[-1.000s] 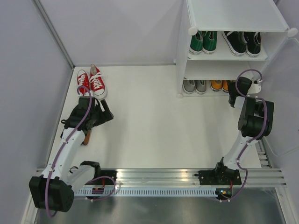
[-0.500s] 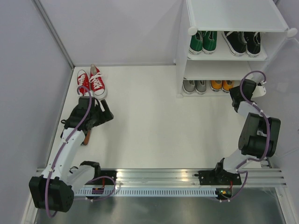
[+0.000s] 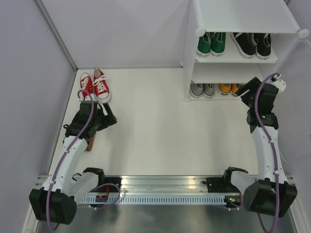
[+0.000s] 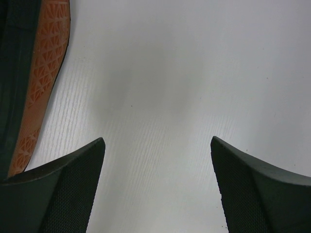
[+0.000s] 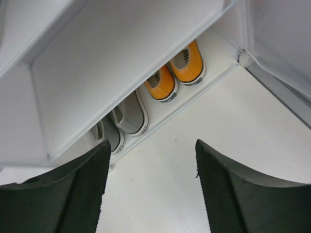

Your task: Place and organize the shoes in the shoe cabinet

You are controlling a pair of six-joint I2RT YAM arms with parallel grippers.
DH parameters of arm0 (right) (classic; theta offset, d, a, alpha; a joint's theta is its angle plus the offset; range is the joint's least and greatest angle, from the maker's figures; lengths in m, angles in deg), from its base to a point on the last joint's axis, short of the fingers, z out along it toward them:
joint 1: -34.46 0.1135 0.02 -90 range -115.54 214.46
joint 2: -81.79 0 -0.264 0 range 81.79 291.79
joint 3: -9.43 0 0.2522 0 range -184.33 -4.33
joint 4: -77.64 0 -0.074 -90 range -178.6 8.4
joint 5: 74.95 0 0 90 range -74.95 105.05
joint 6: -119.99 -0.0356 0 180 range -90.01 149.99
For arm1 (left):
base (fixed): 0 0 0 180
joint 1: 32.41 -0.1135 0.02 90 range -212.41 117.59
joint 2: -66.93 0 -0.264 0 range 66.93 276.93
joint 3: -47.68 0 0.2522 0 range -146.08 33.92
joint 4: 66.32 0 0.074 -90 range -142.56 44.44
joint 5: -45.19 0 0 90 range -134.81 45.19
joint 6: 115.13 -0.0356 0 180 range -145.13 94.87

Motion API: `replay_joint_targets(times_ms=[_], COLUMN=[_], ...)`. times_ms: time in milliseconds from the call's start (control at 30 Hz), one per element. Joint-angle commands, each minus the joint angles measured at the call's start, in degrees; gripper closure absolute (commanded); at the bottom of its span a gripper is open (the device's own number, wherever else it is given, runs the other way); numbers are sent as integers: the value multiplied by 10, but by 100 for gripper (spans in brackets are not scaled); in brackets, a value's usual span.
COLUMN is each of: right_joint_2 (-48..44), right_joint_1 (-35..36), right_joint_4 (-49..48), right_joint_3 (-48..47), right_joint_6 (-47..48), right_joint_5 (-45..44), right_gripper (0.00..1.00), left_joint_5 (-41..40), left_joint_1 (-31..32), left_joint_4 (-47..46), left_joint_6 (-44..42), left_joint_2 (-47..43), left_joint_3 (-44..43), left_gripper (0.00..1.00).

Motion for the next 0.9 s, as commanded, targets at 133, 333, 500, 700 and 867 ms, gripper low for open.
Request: replay_joint_targets(times_ms=[133, 333, 500, 700, 867], right_joint_2=[-105, -127, -149, -176, -195], right_joint_1=[32, 104, 170, 236, 288], right_joint_4=[89, 91, 83, 80, 79], right_joint_3=[-27, -12, 12, 38, 52], right_joint_6=[110, 127, 135, 157, 169], right_joint_5=[84, 148, 163, 164, 164], right_gripper=[11, 3, 4, 4, 4], left_joint_5=[-45, -78, -73, -136, -138], left_joint_1=[1, 1, -2, -50, -141], left_joint_4=[-21, -13, 12, 44, 44], left_joint_6=[-11, -3, 34, 31, 18], left_joint_2=[-9, 3, 35, 95, 123], left_joint_3=[-2, -17, -69, -78, -55], left_gripper=[9, 14, 21, 23, 5])
